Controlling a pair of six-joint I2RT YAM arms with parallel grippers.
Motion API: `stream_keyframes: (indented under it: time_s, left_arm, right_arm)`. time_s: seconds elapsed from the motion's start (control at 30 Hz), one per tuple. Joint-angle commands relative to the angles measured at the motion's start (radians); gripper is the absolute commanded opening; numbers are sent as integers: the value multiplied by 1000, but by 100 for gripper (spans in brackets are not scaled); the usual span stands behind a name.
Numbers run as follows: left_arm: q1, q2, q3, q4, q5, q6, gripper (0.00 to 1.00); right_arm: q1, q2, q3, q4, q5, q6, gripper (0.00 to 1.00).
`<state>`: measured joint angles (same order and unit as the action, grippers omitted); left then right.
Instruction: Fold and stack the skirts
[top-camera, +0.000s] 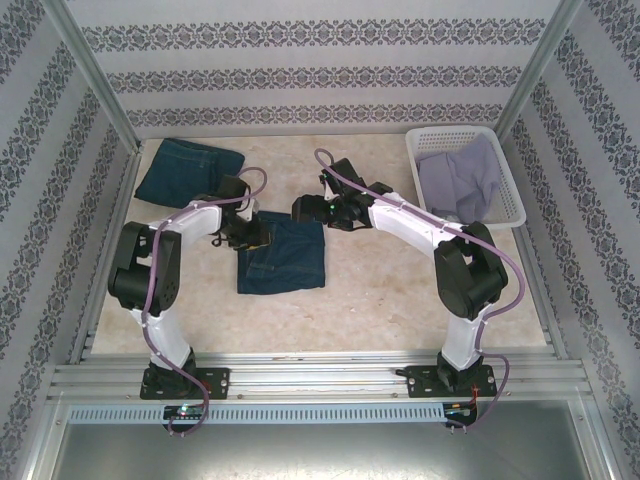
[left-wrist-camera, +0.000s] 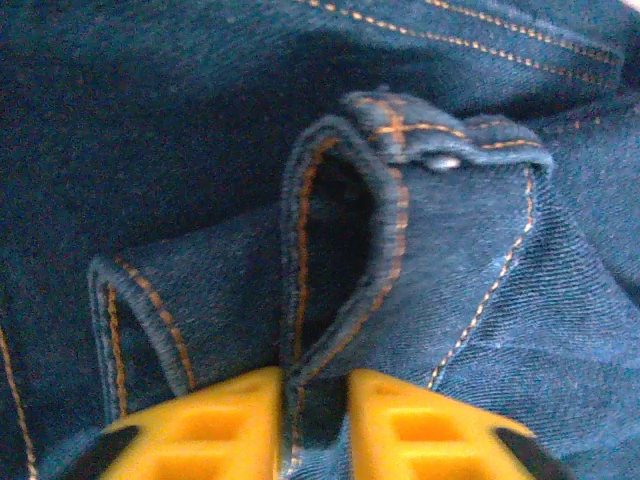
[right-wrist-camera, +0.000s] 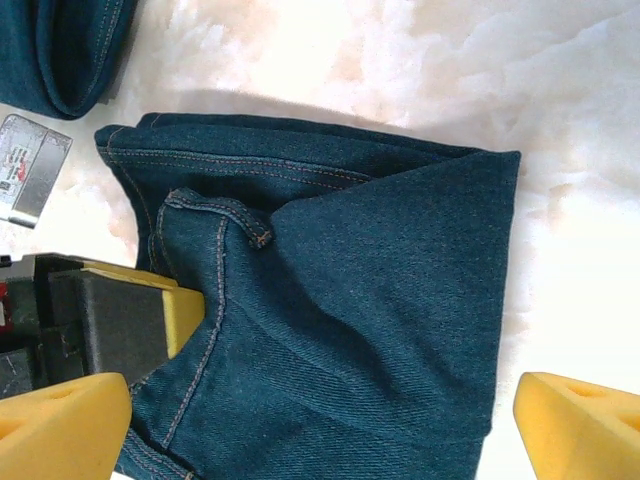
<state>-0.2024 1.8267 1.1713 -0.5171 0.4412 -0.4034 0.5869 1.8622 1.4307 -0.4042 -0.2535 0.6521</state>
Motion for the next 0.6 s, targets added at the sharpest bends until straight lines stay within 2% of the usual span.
stream_keyframes:
  time_s: [0.0,0.2,0.37,0.43,0.57]
  left_arm:
    - [-10,-44,25,-34,-5,11,0]
    - [-9,-233,-34,-79,-119,-42,0]
    - [-6,-353,-170,-21,-184,-143,0]
    - [-3,-350,-240,36,-168,-174,0]
    - [-3,-249,-294,70,-186,-190,0]
  right_arm:
    - [9,-1,-10,28,-18,12,98]
    - [11,9,1,55,-65,-23,98]
    - [19,59,64,48,-131,-94,98]
    - [28,94,103,40,-156,-128,98]
    - [43,190,196,28,-201,-167,98]
